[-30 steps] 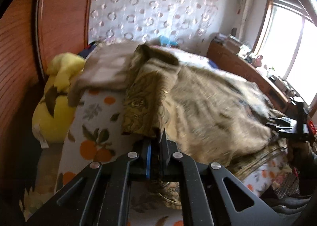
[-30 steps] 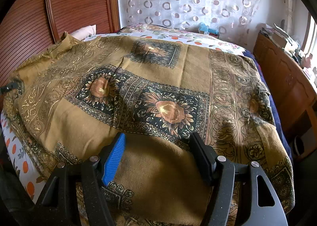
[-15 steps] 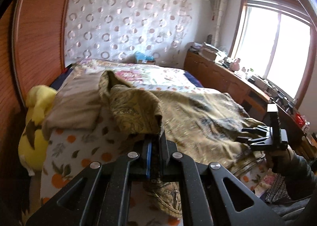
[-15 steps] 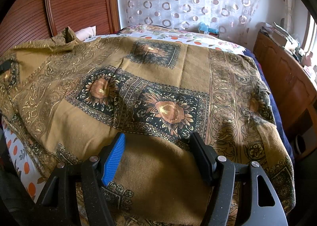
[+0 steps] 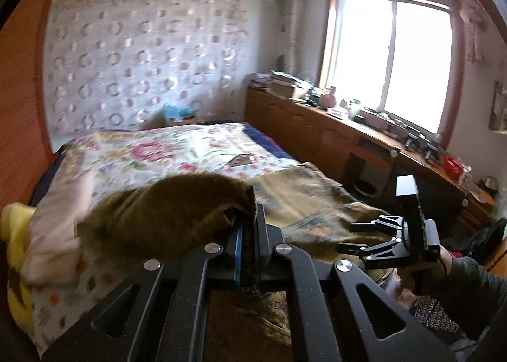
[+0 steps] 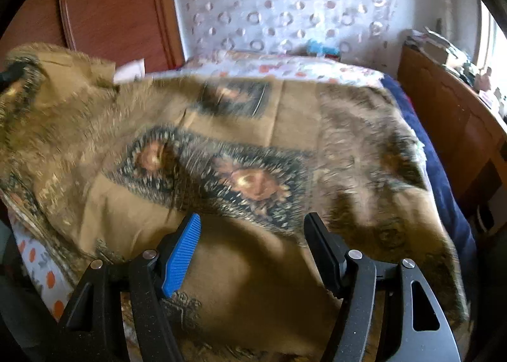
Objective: Fold small clothes
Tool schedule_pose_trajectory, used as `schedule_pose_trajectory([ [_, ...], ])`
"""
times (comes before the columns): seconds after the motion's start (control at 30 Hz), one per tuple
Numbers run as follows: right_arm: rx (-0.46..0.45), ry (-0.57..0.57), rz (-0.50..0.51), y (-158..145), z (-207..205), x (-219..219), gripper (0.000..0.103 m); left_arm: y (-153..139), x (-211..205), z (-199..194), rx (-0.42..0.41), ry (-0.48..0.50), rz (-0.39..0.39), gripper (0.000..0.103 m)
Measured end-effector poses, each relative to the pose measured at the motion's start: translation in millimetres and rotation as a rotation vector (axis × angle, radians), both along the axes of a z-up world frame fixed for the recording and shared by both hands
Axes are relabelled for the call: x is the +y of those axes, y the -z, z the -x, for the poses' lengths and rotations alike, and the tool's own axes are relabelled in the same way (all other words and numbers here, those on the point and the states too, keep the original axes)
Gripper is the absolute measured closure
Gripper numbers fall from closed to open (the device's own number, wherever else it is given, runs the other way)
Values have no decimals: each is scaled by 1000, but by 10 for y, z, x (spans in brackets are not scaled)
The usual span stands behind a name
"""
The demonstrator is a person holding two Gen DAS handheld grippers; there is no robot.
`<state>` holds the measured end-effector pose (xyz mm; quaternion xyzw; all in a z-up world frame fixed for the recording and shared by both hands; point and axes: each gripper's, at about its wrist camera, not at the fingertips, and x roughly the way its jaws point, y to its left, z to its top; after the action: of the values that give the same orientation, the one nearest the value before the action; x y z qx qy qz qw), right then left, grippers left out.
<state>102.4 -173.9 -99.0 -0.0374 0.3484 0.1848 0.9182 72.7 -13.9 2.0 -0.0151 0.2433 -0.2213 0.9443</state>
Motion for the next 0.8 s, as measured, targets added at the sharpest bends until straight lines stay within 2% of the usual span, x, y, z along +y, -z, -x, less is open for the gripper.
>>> schedule_pose_trajectory([
  [0.27, -100, 85, -6, -295, 359, -448, 33, -193, -590, -245, -7, 121, -28, 97],
  [0.5, -147, 129, -13, -389, 537, -565, 33, -326, -1001, -270, -10, 174, -55, 97],
  [0.57, -150, 135, -16, -383, 561, -574, 33, -279, -1047, -277, 12, 189, -66, 88],
  [0.63, -146, 133, -19, -345, 555, -551, 33, -244, -1035, -246, 13, 201, -66, 58],
  [0.8, -137, 113, -27, -353, 492, -559, 33, -185, -887, -170, 20, 171, -54, 38],
])
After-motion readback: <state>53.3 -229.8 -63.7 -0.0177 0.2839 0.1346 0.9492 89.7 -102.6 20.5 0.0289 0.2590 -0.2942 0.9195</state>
